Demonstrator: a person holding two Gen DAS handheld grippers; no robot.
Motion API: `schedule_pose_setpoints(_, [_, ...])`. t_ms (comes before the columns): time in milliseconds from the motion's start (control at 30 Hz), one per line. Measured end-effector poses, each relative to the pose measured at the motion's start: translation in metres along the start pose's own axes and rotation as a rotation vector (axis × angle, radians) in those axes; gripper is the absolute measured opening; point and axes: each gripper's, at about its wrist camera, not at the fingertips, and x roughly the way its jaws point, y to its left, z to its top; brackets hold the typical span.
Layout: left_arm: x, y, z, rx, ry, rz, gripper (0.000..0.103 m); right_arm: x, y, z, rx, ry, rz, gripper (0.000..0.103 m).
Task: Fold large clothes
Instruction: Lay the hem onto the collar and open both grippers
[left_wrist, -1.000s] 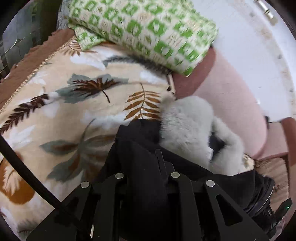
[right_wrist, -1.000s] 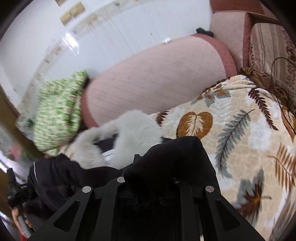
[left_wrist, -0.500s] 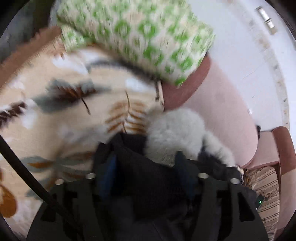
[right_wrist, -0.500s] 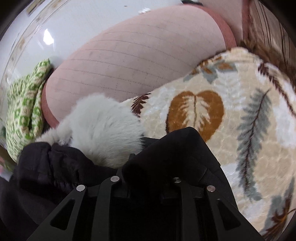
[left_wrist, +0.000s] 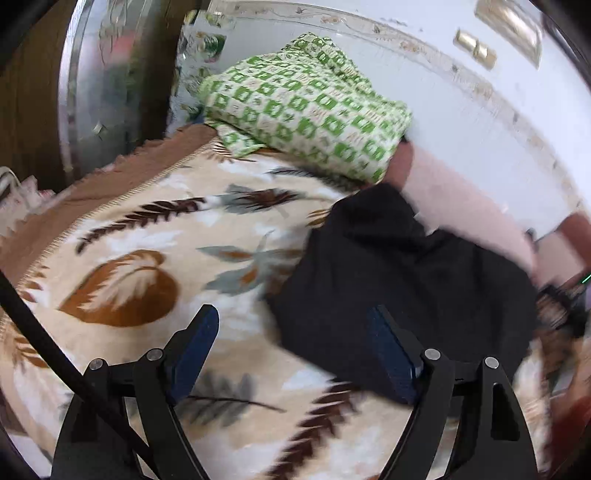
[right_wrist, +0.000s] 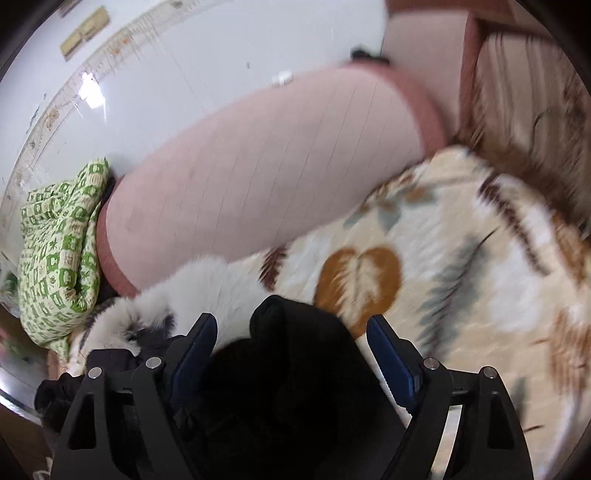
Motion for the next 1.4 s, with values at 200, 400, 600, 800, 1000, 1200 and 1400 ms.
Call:
schedule_pose_setpoints(200, [-0.004, 0.008, -0.008, 0.060, -0.034, 0.052, 0.082, -0.084, 0.031, -0.051, -0.130, -0.049, 0.148, 0.074])
schedule_pose_setpoints(400, [-0.006, 0.014, -0.006, 0.036, -0.020, 0.005, 0.082, -0.065, 0.081, -0.127, -0.308, 0.041, 0.163, 0.052])
schedule_pose_setpoints(600, [-0.005, 0.010, -0.006, 0.077, -0.033, 0.025, 0.082, 0.024, 0.133, -0.114, -0.369, 0.060, -0.026, 0.044])
schedule_pose_setpoints(800, [0.013, 0.015, -0.005, 0.074, 0.030, 0.027, 0.082, 0.114, 0.147, -0.099, -0.379, 0.055, -0.199, 0.069])
schedule_pose_setpoints(1000, [0.013, 0.021, -0.001, 0.063, 0.033, 0.029, 0.082, 0.153, 0.148, -0.093, -0.399, 0.030, -0.316, 0.078])
schedule_pose_setpoints(1200, [0.010, 0.026, 0.003, 0.069, 0.014, 0.070, 0.082, 0.104, 0.156, -0.084, -0.423, -0.007, -0.282, 0.077])
schedule_pose_setpoints(1400, [0.009, 0.041, 0.009, -0.002, 0.021, 0.065, 0.082, 0.002, 0.184, -0.087, -0.429, -0.144, -0.049, 0.077])
